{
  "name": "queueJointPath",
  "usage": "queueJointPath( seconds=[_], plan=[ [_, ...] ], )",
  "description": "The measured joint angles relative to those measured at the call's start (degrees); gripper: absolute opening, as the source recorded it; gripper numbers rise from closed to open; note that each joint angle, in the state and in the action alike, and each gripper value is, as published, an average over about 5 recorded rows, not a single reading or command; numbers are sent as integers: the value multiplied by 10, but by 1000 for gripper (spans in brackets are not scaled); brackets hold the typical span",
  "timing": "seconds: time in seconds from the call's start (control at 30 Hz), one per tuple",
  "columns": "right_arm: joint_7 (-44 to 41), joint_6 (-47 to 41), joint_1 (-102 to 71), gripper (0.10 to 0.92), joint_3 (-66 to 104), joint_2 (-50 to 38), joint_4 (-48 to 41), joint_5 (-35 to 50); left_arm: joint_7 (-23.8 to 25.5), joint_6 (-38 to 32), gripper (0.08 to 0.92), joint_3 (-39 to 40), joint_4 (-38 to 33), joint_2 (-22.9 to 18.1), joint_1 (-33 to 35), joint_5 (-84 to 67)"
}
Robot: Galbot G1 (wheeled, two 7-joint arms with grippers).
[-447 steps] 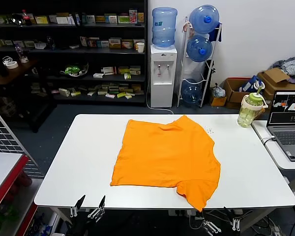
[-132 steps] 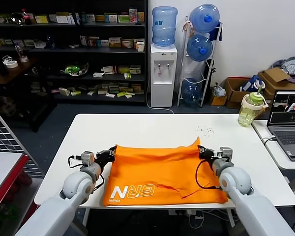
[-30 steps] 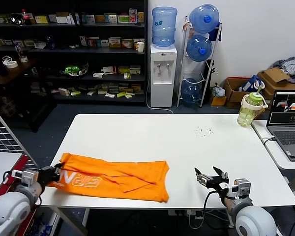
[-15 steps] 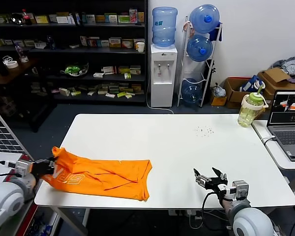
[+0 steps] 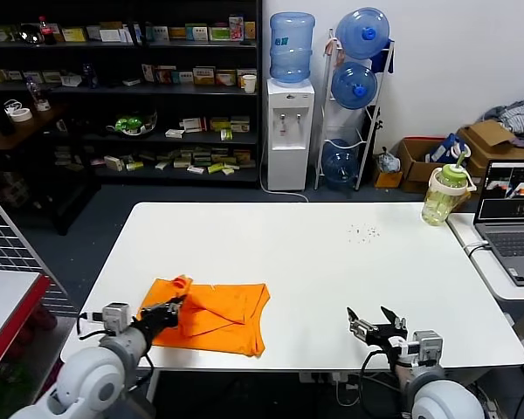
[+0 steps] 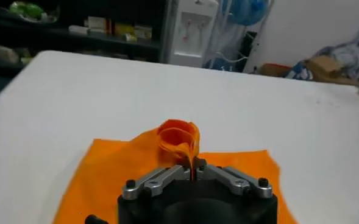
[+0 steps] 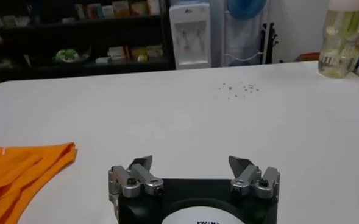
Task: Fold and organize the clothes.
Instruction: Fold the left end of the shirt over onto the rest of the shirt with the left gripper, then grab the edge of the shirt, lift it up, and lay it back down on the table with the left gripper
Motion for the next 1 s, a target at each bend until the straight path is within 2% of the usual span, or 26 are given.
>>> queueJointPath(
  seconds=[0.23,0.47,0.7,1.0],
  plan=[
    [0,-1,-4,823,1,4,-2,-2,-14,4,108,49,-2,-67,-29,11],
    [0,0,-2,823,0,5,-7,-2,-17,4,125,82,9,-111,-49,31],
    [-1,0,4,823,-5,8,-15,-3,-17,5,302,93,22,-135,-61,43],
    [-2,1,13,823,-12,6,-24,-2,-26,8,562,85,11,-137,-57,21]
  ],
)
